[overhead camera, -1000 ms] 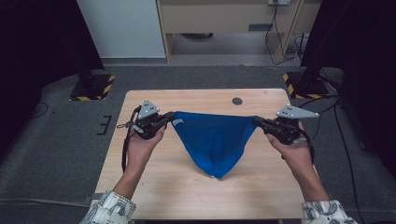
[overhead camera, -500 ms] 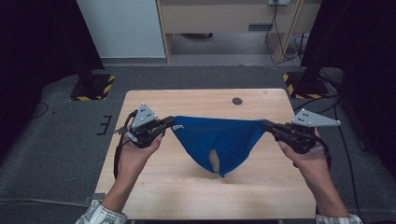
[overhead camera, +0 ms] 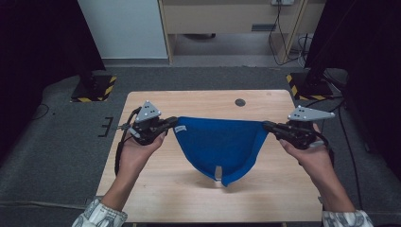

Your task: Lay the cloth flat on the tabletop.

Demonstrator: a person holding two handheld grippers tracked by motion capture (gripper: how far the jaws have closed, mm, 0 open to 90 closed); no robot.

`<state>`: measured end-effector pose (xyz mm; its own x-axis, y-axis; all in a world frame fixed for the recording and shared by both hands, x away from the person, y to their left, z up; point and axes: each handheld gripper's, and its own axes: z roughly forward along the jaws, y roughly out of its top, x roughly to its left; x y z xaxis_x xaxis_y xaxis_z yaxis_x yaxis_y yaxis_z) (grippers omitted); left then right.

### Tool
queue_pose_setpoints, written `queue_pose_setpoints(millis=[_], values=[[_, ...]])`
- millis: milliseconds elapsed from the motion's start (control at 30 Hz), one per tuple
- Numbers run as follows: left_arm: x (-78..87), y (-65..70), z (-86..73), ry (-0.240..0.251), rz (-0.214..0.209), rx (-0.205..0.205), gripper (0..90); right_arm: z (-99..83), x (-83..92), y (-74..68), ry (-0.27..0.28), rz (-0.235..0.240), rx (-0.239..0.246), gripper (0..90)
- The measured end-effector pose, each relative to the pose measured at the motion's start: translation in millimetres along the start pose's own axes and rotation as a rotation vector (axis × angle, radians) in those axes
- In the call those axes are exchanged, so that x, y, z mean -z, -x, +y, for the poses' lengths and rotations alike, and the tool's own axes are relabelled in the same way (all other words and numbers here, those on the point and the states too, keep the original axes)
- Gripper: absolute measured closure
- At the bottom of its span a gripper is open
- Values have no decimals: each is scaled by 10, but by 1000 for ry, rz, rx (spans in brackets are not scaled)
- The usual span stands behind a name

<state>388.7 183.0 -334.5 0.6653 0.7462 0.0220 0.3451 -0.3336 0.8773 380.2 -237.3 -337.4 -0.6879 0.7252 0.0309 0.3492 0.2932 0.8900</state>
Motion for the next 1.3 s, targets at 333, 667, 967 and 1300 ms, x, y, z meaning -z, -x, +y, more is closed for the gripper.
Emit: queue_pose_setpoints(millis=[333,667,967,1300], values=[[-494,-255,-161,-37,16,68,866,-196,-505,328,-38,-14,-66,880],[-730,-343,-151,-52,32,71,866,-289,-754,536,-61,-36,-108,880],[-941,-438,-154,-82,56,93,865,-310,-917,635,-79,-60,-119,880],[-1117,-516,-205,-102,76,110,865,-363,-1112,744,-114,-82,-131,873]])
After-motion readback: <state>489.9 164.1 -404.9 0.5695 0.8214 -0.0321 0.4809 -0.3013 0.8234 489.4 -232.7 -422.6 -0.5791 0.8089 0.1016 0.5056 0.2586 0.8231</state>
